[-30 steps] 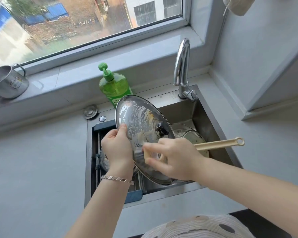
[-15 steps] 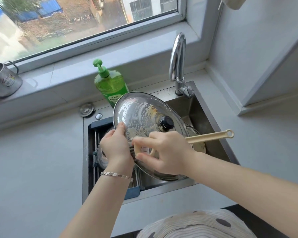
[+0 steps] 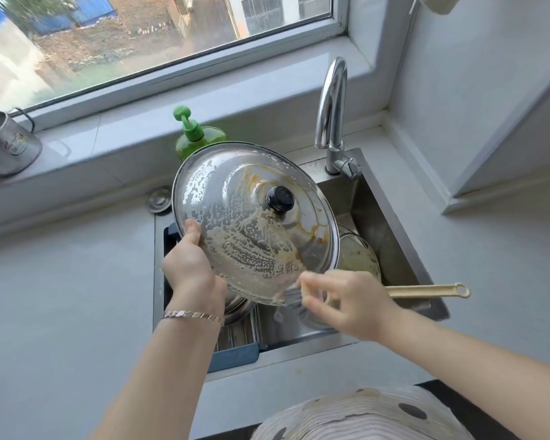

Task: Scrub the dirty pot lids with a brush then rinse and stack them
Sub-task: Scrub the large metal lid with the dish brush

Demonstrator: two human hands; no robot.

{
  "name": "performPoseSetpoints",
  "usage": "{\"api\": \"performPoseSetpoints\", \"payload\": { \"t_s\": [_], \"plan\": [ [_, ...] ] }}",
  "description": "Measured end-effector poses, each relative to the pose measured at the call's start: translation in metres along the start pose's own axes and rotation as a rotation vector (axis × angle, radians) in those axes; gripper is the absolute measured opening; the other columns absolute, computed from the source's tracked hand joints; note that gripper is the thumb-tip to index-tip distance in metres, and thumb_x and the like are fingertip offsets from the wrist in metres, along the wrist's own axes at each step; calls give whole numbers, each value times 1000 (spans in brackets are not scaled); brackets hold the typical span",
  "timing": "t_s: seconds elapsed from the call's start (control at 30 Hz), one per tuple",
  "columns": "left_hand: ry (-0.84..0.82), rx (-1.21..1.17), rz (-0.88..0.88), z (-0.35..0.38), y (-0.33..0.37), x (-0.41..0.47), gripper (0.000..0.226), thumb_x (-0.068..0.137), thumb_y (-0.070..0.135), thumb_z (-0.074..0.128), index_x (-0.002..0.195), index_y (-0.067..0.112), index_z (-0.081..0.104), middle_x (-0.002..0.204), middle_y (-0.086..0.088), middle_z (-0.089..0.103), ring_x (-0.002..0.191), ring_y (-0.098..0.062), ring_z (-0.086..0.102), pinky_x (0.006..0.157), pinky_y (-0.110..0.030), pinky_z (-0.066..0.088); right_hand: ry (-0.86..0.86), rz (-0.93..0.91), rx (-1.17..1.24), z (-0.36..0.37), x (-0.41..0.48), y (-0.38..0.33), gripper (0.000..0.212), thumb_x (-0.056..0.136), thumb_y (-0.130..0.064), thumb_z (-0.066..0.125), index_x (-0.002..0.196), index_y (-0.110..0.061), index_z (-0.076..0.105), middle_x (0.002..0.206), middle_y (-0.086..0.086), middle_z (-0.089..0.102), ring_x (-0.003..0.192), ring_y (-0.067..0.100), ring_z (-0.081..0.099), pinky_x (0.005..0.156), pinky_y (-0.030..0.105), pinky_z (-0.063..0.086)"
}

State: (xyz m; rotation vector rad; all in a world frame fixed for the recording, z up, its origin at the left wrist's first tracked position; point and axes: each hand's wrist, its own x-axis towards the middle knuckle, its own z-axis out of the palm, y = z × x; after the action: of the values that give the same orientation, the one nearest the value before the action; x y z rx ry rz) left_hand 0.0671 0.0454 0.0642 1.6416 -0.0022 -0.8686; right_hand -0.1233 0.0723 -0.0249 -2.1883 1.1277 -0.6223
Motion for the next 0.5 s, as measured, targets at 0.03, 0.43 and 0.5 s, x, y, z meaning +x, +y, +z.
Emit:
{"api": "performPoseSetpoints", "payload": {
  "t_s": [0.03, 0.43, 0.5],
  "plan": [
    [-5, -6, -9, 0, 0, -1, 23, 91, 30, 61, 71, 18, 58, 74, 7, 59, 68, -10, 57, 60, -26, 47, 41, 136, 27, -5, 6, 9, 26, 90, -48, 43, 96, -30, 61, 58, -10, 58, 52, 7, 53, 48, 29, 45],
    [24, -20, -72, -10, -6, 0, 20, 92, 28, 60, 73, 20, 59, 78, 10, 58, 79, -9, 57, 86, -33, 44, 170, 603, 132, -8, 17, 30, 20, 93, -43, 46, 96, -30, 61, 75, -6, 65, 75, 18, 59, 68, 32, 47],
    [12, -2, -62, -8, -9, -6, 21, 92, 28, 60, 72, 19, 60, 75, 9, 59, 67, -4, 55, 71, -26, 46, 86, 423, 102, -2, 19, 4, 14, 93, -41, 48, 91, -32, 59, 58, -17, 55, 58, 5, 52, 57, 28, 41]
  ]
}}
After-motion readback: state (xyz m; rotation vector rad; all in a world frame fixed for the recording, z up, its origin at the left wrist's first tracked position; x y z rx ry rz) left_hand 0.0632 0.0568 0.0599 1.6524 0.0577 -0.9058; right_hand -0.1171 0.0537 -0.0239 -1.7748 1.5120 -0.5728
